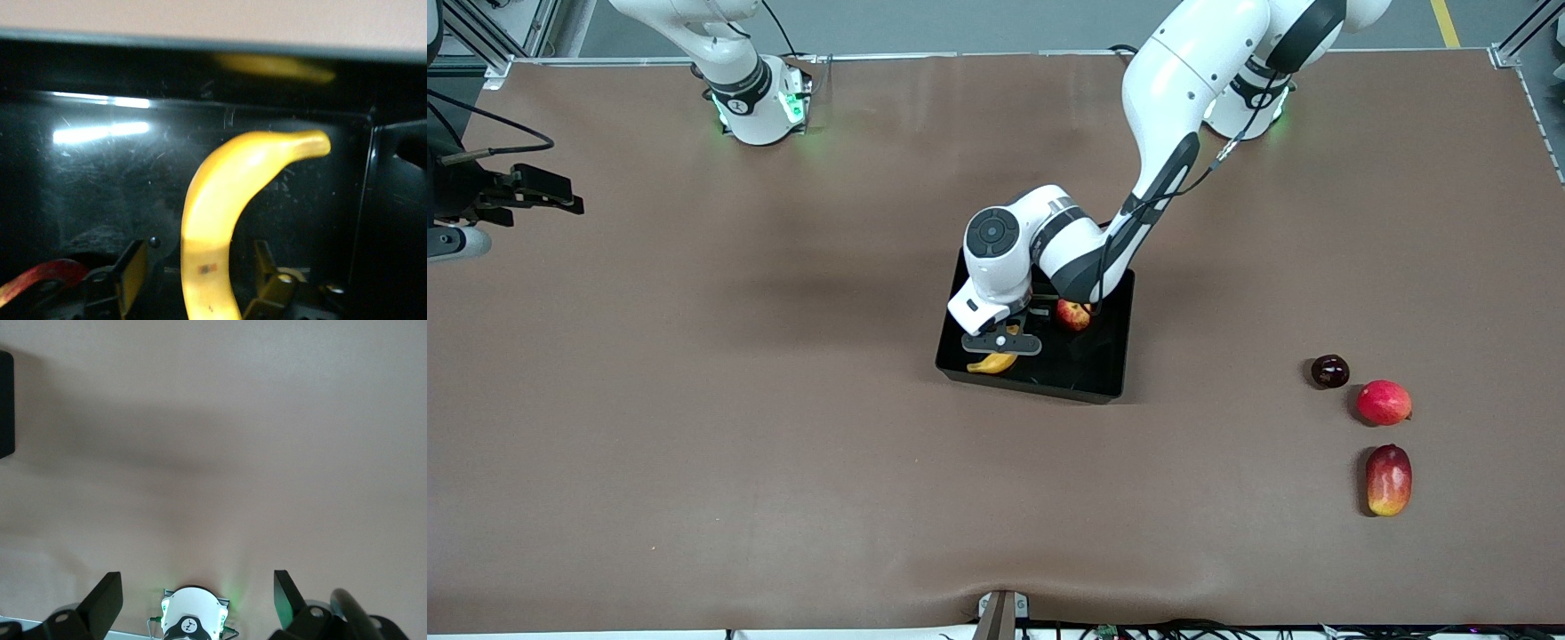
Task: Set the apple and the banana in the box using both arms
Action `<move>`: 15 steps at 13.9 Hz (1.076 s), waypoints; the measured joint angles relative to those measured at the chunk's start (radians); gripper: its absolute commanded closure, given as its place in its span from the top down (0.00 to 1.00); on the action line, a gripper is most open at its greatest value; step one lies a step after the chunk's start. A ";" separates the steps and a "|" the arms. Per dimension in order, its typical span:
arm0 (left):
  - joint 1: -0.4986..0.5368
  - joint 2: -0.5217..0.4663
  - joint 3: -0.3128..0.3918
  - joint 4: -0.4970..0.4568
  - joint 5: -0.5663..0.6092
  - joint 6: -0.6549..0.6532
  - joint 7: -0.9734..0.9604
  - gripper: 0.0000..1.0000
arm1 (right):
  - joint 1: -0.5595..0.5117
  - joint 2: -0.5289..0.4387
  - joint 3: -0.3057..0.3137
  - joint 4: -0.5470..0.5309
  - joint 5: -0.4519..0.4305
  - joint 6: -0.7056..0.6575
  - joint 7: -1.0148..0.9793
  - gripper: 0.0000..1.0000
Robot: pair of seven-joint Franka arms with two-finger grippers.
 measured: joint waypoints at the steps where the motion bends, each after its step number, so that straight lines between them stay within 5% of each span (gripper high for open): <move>1: 0.003 -0.009 0.002 0.010 0.000 0.000 0.000 1.00 | 0.000 0.000 0.000 0.000 0.000 0.000 0.000 1.00; 15: 0.335 -0.487 0.016 0.034 0.000 -0.429 0.230 1.00 | -0.001 0.004 0.000 -0.003 0.014 -0.001 0.000 1.00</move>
